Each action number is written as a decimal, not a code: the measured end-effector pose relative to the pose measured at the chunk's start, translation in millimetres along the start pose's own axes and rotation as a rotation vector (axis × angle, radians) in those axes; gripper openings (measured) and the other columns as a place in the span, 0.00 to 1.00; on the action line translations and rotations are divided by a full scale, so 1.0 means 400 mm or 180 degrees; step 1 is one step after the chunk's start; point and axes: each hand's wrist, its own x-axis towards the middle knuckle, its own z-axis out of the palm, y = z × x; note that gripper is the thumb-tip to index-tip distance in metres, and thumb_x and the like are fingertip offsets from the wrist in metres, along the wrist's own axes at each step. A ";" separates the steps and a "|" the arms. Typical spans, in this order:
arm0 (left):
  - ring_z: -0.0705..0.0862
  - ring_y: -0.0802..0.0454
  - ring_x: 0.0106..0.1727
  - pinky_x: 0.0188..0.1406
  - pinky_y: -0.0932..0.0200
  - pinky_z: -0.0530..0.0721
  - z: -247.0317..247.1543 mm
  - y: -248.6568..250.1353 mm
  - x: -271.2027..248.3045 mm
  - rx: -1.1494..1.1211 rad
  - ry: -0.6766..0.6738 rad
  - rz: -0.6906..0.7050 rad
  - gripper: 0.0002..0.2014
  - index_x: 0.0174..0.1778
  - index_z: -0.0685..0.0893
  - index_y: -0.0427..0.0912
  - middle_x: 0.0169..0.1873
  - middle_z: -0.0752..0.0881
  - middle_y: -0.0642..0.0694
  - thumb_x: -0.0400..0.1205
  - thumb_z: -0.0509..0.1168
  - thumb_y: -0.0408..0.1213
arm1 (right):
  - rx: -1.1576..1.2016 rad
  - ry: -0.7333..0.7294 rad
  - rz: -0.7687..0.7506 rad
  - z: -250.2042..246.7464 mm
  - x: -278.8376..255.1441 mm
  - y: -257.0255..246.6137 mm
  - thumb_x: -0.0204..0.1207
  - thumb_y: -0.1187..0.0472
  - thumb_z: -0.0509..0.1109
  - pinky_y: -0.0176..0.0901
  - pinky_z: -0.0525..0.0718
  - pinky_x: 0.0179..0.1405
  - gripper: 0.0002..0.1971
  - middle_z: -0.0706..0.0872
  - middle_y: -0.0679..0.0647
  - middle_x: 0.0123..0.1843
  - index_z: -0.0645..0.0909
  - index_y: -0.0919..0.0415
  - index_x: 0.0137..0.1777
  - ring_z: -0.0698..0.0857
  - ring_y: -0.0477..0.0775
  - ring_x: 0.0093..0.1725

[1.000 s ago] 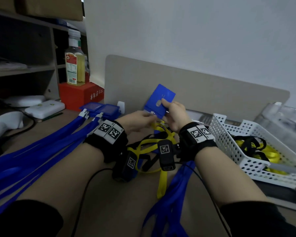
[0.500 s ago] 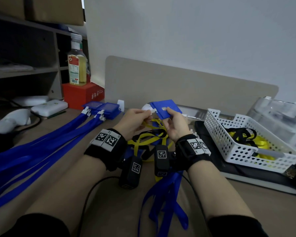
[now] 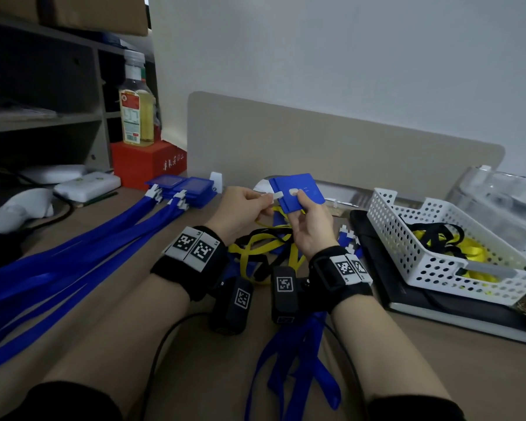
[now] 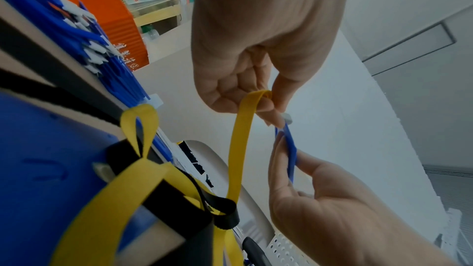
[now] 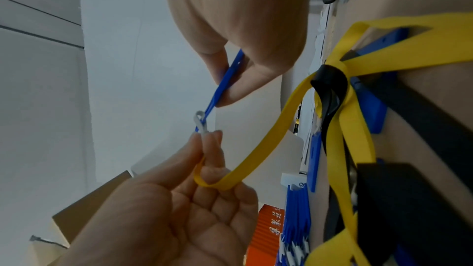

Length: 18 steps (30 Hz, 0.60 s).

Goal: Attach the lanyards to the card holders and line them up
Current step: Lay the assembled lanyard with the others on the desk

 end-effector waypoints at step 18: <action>0.72 0.58 0.30 0.37 0.61 0.72 -0.012 0.019 -0.016 0.0160 -0.0176 -0.0095 0.17 0.50 0.87 0.30 0.22 0.79 0.56 0.84 0.64 0.44 | -0.0039 0.0004 0.0137 0.024 -0.010 -0.009 0.79 0.71 0.68 0.40 0.88 0.30 0.19 0.86 0.67 0.60 0.75 0.73 0.69 0.89 0.59 0.50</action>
